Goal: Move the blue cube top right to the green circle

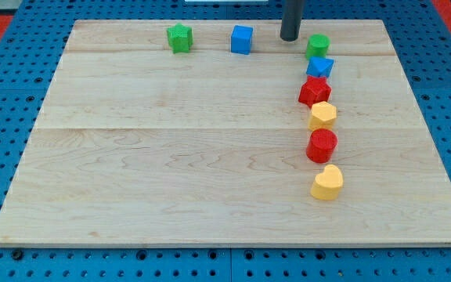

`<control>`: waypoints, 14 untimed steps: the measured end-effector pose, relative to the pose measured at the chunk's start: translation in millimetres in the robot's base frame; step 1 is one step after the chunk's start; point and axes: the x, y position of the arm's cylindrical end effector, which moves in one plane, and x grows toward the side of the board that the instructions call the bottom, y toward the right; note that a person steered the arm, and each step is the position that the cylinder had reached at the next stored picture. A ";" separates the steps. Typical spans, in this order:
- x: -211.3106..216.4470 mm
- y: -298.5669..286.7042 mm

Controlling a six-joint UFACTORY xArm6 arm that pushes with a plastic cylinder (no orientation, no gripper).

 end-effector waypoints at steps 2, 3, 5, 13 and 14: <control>54.8 -35.6; 54.0 -90.4; 1.7 -89.9; -40.5 -31.3; -33.1 -43.4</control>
